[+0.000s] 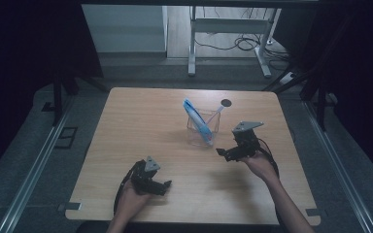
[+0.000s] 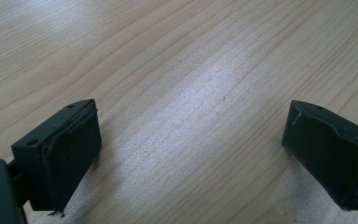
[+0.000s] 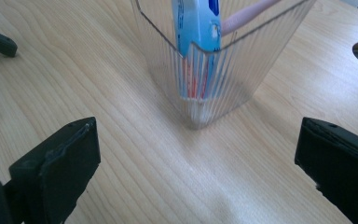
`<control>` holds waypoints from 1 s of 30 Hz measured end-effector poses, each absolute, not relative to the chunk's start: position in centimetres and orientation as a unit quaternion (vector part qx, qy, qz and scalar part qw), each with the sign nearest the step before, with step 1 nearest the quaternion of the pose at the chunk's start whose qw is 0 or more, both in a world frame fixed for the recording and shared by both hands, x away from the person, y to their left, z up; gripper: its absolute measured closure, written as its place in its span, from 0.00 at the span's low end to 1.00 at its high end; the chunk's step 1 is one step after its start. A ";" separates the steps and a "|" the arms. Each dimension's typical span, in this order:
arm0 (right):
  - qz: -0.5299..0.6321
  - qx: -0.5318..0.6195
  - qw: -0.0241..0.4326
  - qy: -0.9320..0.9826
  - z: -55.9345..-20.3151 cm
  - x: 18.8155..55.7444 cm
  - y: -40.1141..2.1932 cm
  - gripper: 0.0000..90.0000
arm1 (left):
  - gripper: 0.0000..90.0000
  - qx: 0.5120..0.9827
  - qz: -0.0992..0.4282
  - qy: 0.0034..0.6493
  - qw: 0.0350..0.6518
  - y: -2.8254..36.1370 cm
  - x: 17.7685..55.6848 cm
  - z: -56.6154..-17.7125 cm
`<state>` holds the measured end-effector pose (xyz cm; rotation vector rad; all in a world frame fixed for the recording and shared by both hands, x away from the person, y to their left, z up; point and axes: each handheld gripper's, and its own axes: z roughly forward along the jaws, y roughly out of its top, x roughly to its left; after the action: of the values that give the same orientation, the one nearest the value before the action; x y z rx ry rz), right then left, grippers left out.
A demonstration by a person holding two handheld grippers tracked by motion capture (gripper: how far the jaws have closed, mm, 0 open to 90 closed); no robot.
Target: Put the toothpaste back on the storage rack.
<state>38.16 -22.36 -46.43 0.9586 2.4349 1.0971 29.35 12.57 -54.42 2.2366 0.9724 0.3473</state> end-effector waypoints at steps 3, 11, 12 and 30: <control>0.382 0.337 0.149 0.848 -46.7 37.8 -22.7 0.00 | 0.05 0.856 0.133 0.372 0.333 12.6 29.3 -54.4; 0.380 0.340 0.149 0.847 -47.5 36.8 -23.5 0.01 | 0.05 0.856 0.133 0.372 0.333 12.6 29.3 -54.4; 0.380 0.341 0.149 0.847 -47.5 36.7 -23.5 0.01 | 0.05 0.856 0.133 0.372 0.333 12.6 29.4 -54.4; 0.366 0.338 0.156 0.853 -49.2 33.8 -25.6 0.02 | 0.05 0.855 0.133 0.374 0.334 12.5 29.3 -54.4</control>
<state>33.80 -25.63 -49.19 0.9691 2.4411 1.0491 29.32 12.54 -54.44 2.2316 0.9776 0.3461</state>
